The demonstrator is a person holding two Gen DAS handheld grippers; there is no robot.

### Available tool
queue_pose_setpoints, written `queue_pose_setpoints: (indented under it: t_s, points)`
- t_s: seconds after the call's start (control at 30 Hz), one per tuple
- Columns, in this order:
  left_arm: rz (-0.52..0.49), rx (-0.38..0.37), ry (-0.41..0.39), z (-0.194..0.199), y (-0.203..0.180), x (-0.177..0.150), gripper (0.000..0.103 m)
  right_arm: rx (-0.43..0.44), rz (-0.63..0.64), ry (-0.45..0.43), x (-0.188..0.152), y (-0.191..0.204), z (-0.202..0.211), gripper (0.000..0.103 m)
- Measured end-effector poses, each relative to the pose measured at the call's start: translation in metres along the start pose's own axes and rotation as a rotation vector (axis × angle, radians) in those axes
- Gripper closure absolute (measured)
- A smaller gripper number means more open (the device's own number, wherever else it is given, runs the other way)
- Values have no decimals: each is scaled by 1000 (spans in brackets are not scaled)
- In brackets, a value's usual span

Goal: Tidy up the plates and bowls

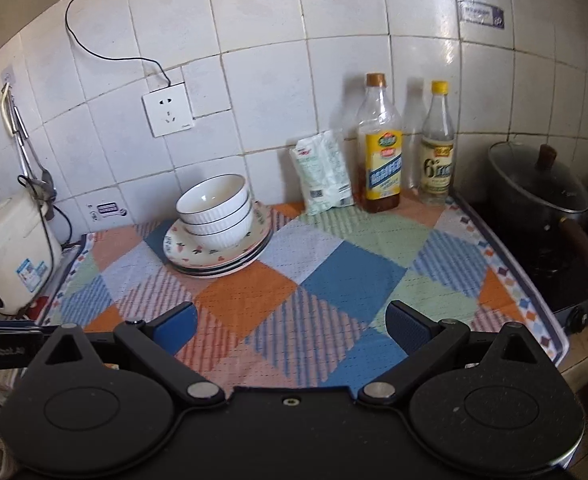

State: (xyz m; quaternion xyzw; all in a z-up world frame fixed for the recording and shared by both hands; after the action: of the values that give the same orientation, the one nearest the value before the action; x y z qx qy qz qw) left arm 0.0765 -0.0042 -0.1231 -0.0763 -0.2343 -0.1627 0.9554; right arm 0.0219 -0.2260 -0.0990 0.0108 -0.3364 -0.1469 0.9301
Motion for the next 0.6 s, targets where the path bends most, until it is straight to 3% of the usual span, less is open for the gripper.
queue_pose_setpoints:
  t_s: [0.27, 0.43, 0.6]
  points:
    - [11, 3, -3, 0, 1, -1, 33, -31, 30, -11, -2, -7, 6, 1]
    - [23, 22, -23, 0, 4, -1, 14, -45, 62, -20, -3, -4, 7, 1]
    - [9, 44, -43, 0, 3, -3, 7, -45, 100, -33, -5, 5, 8, 1]
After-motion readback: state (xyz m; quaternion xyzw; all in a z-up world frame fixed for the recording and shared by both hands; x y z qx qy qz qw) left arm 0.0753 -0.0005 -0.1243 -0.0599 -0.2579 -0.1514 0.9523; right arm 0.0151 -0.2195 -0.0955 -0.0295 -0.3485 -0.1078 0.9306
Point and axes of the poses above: each gripper's, at about its wrist camera, not at the fingertips, and z roughly against the way its jaws point, y to its left, x to its top, the point moved 9 cm from there along -z, roughly the way its jaws point, and after that the axes turned 13 degrees about y, right-handed, at the moved point
